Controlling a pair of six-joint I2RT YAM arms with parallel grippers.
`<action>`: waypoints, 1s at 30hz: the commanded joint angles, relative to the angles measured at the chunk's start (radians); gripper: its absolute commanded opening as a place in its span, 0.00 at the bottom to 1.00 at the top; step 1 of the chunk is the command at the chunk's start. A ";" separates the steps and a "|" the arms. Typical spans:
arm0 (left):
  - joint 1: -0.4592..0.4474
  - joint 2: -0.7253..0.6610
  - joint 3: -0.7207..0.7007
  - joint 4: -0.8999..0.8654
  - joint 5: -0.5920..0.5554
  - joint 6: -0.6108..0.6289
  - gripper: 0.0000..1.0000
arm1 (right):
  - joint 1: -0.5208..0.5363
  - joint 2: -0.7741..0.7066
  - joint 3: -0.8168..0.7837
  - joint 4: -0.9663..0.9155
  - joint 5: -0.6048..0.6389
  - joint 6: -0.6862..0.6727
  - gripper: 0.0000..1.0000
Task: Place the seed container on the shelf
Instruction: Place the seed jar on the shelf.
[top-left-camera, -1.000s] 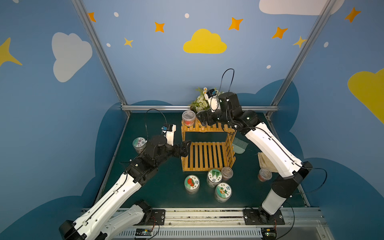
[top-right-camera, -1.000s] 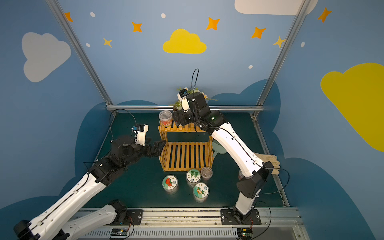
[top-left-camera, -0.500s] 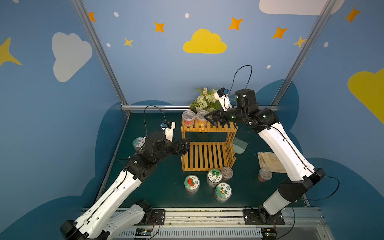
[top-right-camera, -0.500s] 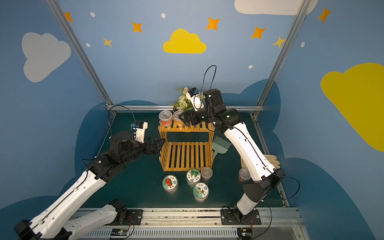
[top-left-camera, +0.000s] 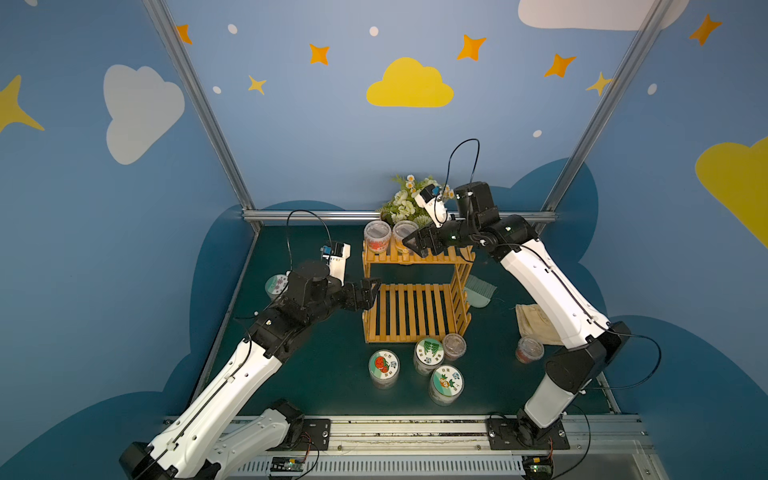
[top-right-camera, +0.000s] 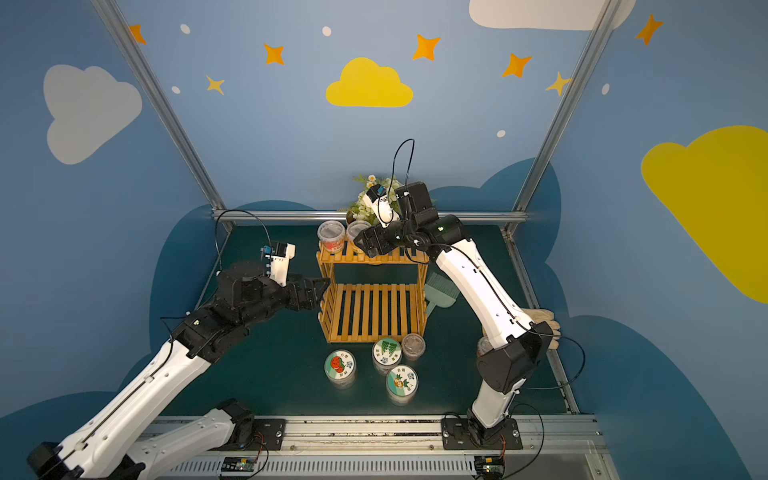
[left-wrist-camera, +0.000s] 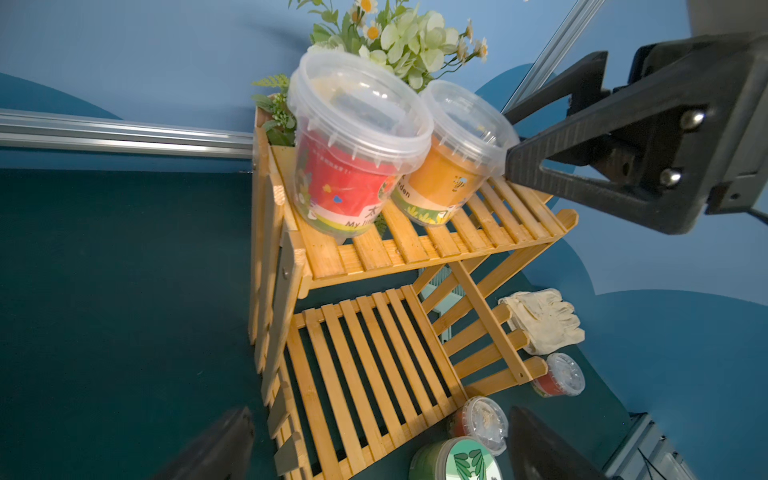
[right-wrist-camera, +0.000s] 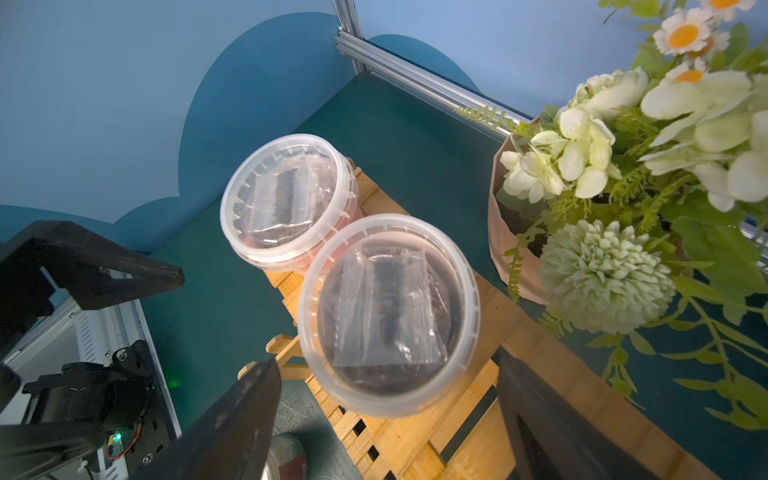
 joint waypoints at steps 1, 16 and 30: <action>0.010 0.001 0.057 -0.103 -0.071 0.033 1.00 | 0.004 0.004 0.017 0.006 -0.029 -0.014 0.86; 0.014 -0.005 0.037 -0.031 0.026 0.037 1.00 | 0.006 0.015 0.024 0.014 -0.047 -0.001 0.78; 0.014 -0.006 0.040 -0.025 0.062 0.030 1.00 | 0.005 -0.005 0.017 0.018 0.036 0.006 0.80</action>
